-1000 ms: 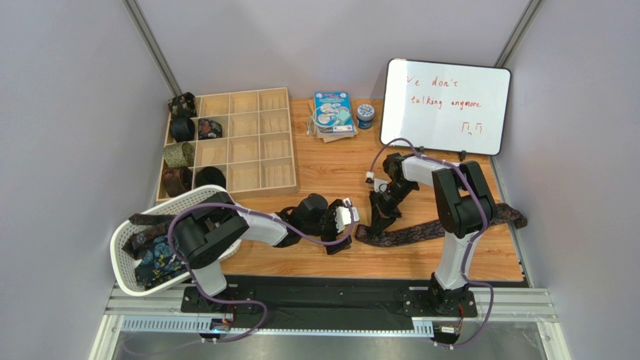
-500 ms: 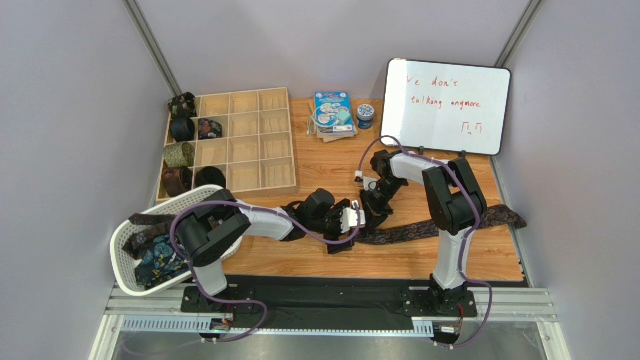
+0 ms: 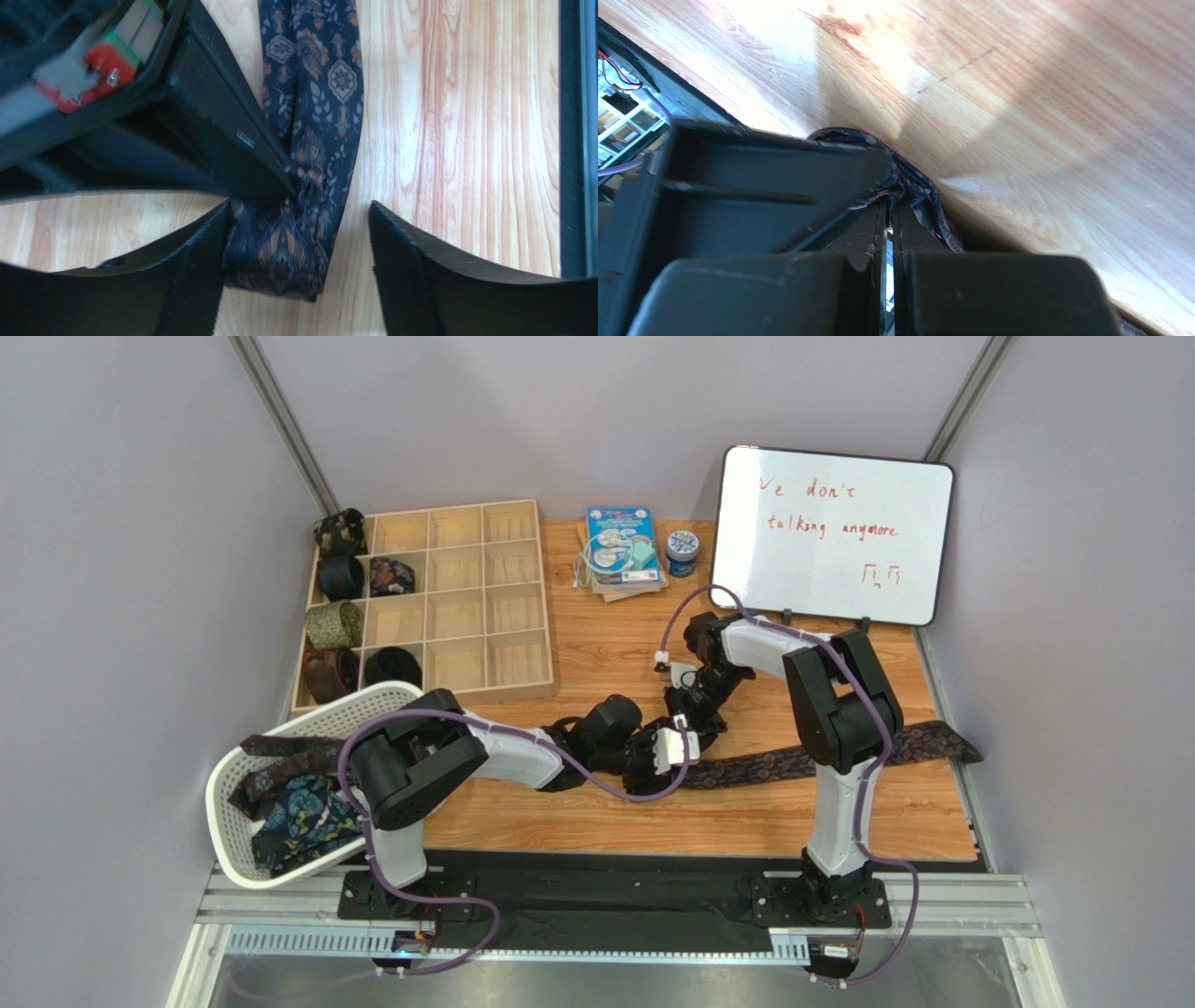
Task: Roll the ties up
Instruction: Roll the tie at the center of the board.
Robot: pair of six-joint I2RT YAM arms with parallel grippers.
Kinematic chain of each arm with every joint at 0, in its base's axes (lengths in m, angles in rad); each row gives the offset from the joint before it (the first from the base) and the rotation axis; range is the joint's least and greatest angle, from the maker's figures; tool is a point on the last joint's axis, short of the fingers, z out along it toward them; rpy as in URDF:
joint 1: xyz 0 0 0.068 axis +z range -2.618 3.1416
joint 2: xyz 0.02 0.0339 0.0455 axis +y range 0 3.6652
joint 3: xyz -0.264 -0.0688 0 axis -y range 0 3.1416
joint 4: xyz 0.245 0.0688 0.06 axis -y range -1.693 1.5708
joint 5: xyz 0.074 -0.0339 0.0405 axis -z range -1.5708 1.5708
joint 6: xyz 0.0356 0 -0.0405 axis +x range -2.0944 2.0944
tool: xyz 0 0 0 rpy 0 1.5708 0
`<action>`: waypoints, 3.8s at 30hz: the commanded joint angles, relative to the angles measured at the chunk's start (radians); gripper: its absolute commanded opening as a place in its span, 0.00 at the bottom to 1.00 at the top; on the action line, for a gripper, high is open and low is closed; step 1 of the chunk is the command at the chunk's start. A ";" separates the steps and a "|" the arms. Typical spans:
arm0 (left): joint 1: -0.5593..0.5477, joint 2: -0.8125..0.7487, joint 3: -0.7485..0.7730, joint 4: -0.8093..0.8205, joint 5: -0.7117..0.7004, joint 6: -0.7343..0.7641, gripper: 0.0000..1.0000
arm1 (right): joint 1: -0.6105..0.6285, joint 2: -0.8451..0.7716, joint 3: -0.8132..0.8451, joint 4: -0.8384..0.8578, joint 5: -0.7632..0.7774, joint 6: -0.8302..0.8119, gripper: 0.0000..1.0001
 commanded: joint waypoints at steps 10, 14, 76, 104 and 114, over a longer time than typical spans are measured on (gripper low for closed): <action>-0.011 -0.060 -0.085 -0.163 -0.242 0.016 0.37 | 0.007 -0.024 0.078 -0.021 -0.023 0.010 0.00; -0.011 -0.056 -0.082 -0.168 -0.245 0.014 0.37 | 0.007 0.002 0.078 -0.013 0.005 0.010 0.00; 0.015 0.105 -0.065 0.038 -0.128 0.007 0.37 | 0.001 0.113 0.011 0.071 0.002 -0.062 0.00; -0.022 0.272 0.010 -0.203 -0.200 0.018 0.22 | -0.073 0.044 0.015 -0.005 -0.021 -0.116 0.03; -0.022 0.301 0.031 -0.240 -0.194 0.027 0.20 | -0.139 0.010 0.047 -0.037 -0.070 -0.147 0.10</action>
